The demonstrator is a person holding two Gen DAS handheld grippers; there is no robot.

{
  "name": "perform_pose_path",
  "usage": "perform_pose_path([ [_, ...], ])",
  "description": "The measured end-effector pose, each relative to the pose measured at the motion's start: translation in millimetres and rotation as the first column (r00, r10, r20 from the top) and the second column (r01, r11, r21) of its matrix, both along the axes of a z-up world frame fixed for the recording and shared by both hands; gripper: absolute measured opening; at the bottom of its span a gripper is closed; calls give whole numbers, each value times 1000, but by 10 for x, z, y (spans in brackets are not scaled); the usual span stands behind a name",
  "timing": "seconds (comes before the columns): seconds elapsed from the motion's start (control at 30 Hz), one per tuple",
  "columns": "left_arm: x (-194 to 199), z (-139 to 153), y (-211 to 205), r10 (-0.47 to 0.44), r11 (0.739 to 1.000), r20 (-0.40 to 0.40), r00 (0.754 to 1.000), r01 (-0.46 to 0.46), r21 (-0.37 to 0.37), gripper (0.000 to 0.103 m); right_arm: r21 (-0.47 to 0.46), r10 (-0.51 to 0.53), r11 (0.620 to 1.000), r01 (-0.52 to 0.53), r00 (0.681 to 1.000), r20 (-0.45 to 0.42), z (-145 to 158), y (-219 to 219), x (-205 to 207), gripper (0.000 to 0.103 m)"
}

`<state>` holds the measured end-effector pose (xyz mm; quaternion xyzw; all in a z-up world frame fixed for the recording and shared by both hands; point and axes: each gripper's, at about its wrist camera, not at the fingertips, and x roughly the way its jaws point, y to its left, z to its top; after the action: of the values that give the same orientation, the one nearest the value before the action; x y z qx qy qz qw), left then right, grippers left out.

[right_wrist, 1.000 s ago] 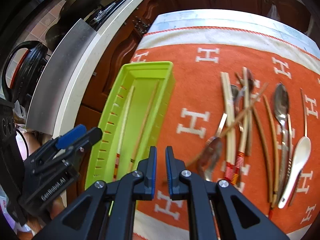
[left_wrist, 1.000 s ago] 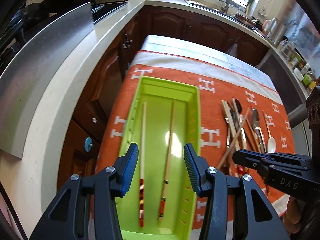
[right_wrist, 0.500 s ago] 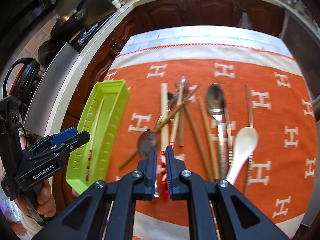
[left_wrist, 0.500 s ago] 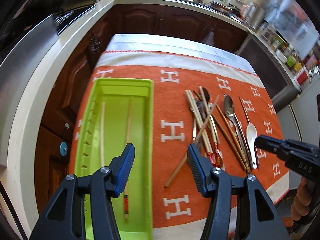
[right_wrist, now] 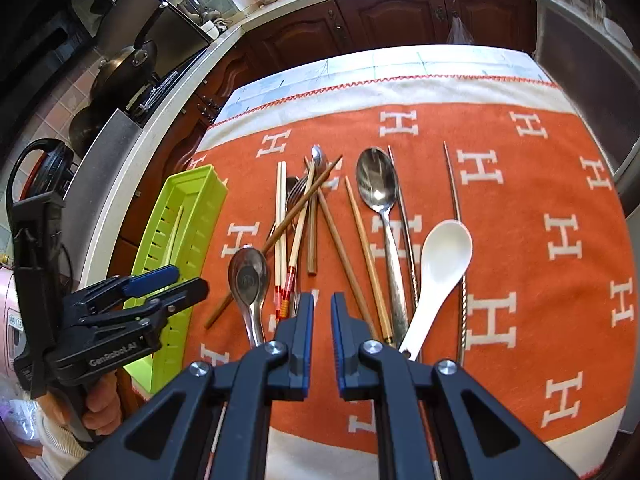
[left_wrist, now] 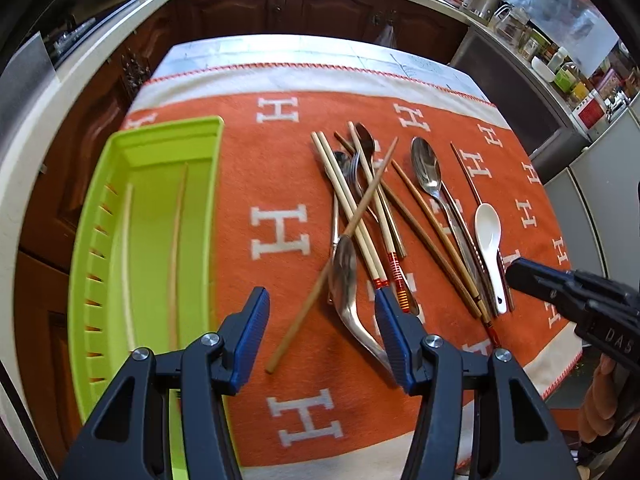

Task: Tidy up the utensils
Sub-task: 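Grasp a silver spoon from the pile with the left gripper, then lower the silver spoon into the green tray and open the left gripper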

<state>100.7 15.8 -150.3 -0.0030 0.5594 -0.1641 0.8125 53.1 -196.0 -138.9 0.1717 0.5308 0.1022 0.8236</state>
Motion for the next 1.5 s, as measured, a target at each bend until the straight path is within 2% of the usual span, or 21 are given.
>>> perform_pose_path([
  [0.1,1,-77,-16,9,1000,0,1000,-9,-19,53,9,11,1000,-11,1000,-5,-86,24,-30,9],
  [0.17,5,-116,-50,10,1000,6,1000,-10,-20,48,22,19,1000,-19,1000,-14,-143,36,-49,9],
  [0.23,16,-162,-89,-1,1000,6,1000,1,-19,37,34,29,999,-28,999,-23,-203,54,-58,9],
  [0.3,29,-207,-137,-6,1000,9,1000,6,-11,32,33,35,999,-34,999,-26,-239,75,-68,9],
  [0.47,49,-284,-229,-14,1000,19,1000,14,1,26,33,49,998,-49,999,-19,-278,111,-85,9],
  [0.53,55,-311,-258,-16,1000,31,999,15,16,10,30,54,998,-53,998,-18,-290,125,-88,9],
  [0.63,43,-315,-296,-25,999,61,998,23,35,4,27,59,998,-58,998,-23,-316,141,-80,9],
  [0.8,12,-277,-298,-37,999,94,995,35,21,1,27,63,998,-62,998,-31,-345,154,-83,9],
  [0.97,-36,-183,-238,-46,998,93,995,49,-34,1,30,66,997,-65,997,-36,-353,201,-82,9],
  [1.13,-92,33,-129,-51,996,107,993,58,-69,0,35,69,997,-68,997,-42,-360,247,-74,9],
  [1.37,-105,446,177,-15,1000,185,983,17,-12,0,37,79,996,-77,996,-41,-330,330,-76,9],
  [1.5,-94,613,462,40,993,258,965,-67,96,0,34,86,996,-85,995,-46,-323,407,-72,9],
])
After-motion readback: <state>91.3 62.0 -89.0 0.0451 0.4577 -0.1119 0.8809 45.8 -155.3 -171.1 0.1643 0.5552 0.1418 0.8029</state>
